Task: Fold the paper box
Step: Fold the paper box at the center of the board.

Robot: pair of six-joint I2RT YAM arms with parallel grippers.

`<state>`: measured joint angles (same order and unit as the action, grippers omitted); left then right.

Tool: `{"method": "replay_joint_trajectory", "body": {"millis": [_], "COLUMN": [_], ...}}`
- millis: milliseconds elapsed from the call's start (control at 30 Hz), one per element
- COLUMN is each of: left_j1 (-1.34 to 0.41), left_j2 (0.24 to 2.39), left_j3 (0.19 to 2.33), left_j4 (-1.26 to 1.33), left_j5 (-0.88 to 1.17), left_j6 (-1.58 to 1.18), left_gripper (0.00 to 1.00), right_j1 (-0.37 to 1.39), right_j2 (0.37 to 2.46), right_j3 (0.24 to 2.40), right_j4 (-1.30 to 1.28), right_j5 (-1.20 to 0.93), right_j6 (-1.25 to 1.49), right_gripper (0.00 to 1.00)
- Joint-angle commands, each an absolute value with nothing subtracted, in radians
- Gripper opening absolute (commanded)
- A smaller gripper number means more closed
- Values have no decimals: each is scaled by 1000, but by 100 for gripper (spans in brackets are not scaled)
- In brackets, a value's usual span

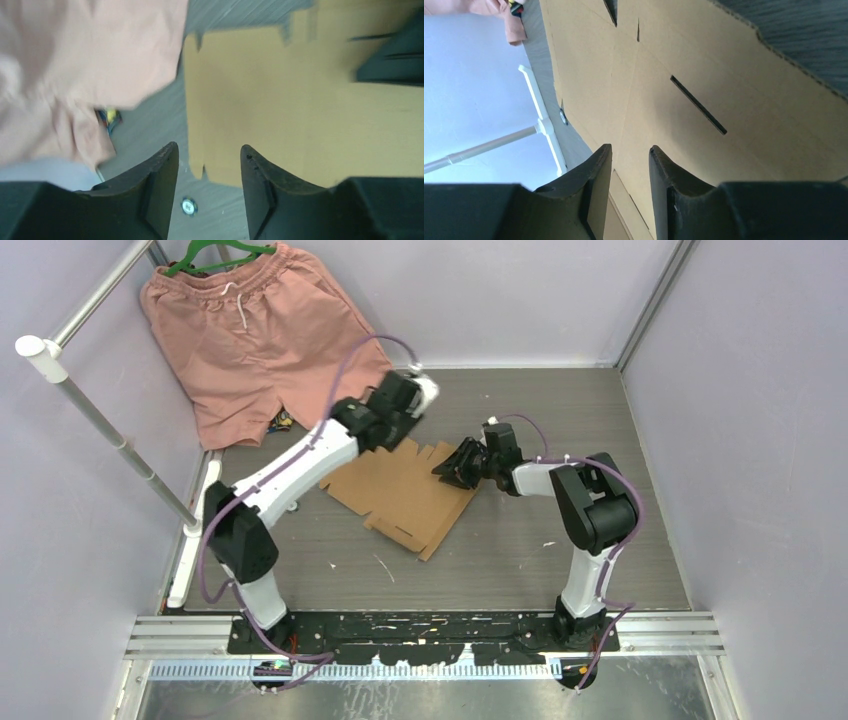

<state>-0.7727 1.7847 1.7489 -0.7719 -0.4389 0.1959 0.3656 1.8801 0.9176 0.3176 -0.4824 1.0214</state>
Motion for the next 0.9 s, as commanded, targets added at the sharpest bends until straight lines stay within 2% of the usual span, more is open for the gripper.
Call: {"method": "replay_joint_trajectory", "body": {"millis": [0,167,333,733,867], "left_j1": [-602,-497,-371,-111,-100], "left_j2": [1670,1732,1773,1902,1956], "left_j3": [1655,1640,1621,1523,1561], "left_j4": [-755,-822,-837,-710,-710], "left_j5": [-345,-366,-203,305,283], "left_j6": [47,-52,-127,-278,-256], "left_gripper": [51,51,57,60,60], "right_j1": [380,414,406,402,402], "right_j2": [1796,1805,1903,2027,2028], "right_j3": [939,903,879,894,896], "right_j4": [240,100,120,134,135], "right_j5": [-545,-481,-475,-485,-492], "right_j6": [938,860,877,866,863], "right_gripper": [39,38,36,36,36]}}
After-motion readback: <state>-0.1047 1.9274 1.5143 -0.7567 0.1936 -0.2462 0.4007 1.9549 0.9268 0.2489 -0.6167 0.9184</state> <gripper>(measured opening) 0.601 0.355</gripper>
